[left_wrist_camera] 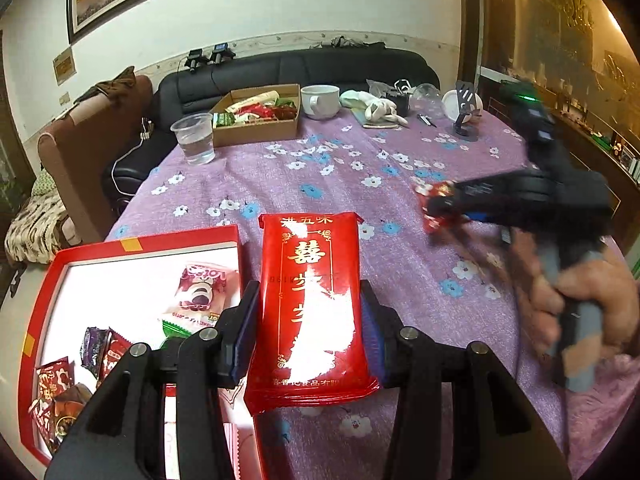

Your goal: Organize snacks

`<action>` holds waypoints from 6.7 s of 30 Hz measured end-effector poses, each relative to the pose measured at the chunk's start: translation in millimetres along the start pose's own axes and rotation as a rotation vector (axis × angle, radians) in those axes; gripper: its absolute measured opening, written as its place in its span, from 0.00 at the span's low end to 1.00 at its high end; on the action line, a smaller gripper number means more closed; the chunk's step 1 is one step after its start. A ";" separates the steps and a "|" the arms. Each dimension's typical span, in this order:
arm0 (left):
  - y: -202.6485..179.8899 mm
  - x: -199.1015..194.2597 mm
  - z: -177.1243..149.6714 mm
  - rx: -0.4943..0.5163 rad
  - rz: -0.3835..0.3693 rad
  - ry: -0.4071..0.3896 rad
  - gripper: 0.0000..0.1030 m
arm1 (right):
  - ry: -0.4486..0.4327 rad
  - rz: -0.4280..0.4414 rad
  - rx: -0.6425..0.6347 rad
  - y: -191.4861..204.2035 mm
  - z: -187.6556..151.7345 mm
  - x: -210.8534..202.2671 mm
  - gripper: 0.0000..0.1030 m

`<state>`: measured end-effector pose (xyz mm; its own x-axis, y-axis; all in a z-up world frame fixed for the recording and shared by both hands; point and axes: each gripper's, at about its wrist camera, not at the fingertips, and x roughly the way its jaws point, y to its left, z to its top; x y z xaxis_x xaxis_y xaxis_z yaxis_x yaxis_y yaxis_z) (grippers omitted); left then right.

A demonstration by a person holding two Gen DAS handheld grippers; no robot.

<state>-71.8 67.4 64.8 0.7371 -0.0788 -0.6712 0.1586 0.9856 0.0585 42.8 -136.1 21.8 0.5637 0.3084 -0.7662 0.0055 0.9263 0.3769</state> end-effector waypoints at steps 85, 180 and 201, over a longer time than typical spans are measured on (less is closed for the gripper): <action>-35.9 12.3 -34.6 -0.037 -0.009 0.053 0.43 | -0.007 0.102 -0.010 -45.8 -56.1 -33.2 0.25; 98.9 -88.4 -55.4 -0.328 0.410 -0.149 0.87 | -0.175 0.304 -0.214 72.4 -95.8 -66.7 0.59; 87.4 -92.6 -55.1 -0.299 0.431 -0.178 0.88 | -0.157 0.308 -0.242 76.7 -102.4 -62.3 0.59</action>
<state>-162.3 169.1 91.3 0.7978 0.3428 -0.4960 -0.3565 0.9316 0.0705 -76.4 -62.1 45.1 0.6276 0.5593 -0.5416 -0.3664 0.8260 0.4283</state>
